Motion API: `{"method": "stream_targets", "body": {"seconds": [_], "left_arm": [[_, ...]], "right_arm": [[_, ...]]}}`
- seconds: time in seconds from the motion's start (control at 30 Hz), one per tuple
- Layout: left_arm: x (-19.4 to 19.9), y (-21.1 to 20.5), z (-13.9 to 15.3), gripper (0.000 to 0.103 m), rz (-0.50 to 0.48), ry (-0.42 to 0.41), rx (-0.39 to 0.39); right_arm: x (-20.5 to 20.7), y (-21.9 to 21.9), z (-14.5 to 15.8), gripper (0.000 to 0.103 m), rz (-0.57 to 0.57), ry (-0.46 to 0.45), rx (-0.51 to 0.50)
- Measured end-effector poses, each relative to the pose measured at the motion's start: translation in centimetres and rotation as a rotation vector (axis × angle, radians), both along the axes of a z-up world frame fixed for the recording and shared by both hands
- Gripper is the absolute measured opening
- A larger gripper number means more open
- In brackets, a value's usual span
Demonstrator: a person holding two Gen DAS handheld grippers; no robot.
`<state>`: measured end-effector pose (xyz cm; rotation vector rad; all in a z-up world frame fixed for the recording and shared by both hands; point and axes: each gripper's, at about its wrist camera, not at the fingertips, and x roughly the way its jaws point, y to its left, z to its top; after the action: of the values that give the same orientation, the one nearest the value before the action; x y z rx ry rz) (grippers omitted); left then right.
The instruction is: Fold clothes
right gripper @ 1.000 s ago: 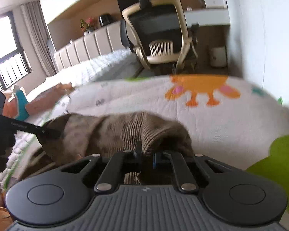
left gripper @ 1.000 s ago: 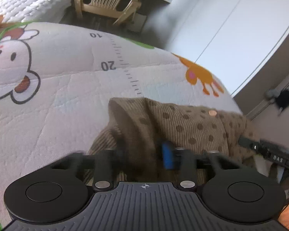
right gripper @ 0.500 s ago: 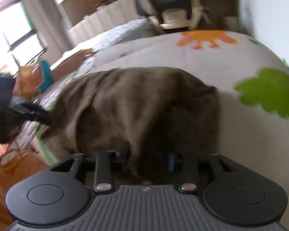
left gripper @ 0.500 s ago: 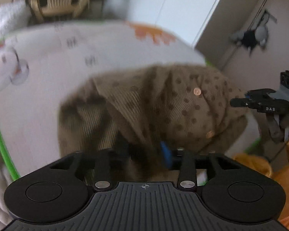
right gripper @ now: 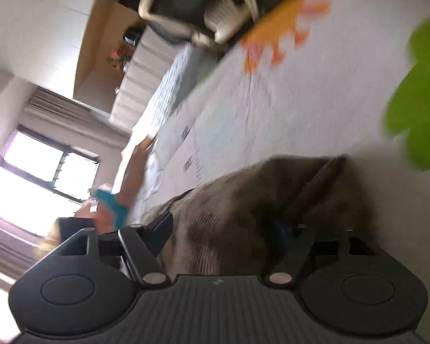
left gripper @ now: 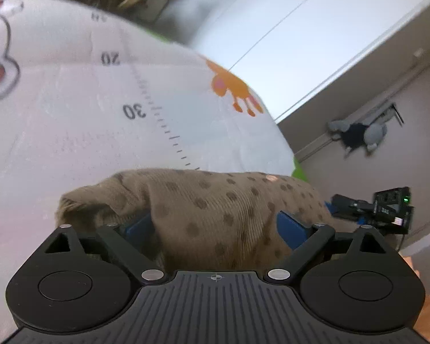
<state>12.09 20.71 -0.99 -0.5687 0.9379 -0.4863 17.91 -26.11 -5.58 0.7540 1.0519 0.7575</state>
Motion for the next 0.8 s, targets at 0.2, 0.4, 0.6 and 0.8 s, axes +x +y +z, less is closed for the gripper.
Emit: {"method": "stream_targets", "body": {"seconds": [0.2, 0.4, 0.6, 0.8], "left_arm": [[4.7, 1.1, -1.4, 0.095, 0.058, 0.026, -0.037], [9.5, 3.0, 2.9, 0.095, 0.203, -0.205, 0.103], [8.0, 1.0, 6.1, 0.096, 0.178, -0.412, 0.356], [9.7, -3.8, 2.6, 0.098, -0.011, -0.424, 0.315]], "right_arm": [[7.0, 4.0, 1.9, 0.075, 0.030, -0.173, -0.014], [10.4, 6.9, 5.3, 0.075, -0.034, -0.420, -0.197], [8.1, 8.7, 8.2, 0.069, -0.093, -0.738, -0.402], [7.8, 13.5, 2.8, 0.066, 0.068, -0.611, -0.536]]}}
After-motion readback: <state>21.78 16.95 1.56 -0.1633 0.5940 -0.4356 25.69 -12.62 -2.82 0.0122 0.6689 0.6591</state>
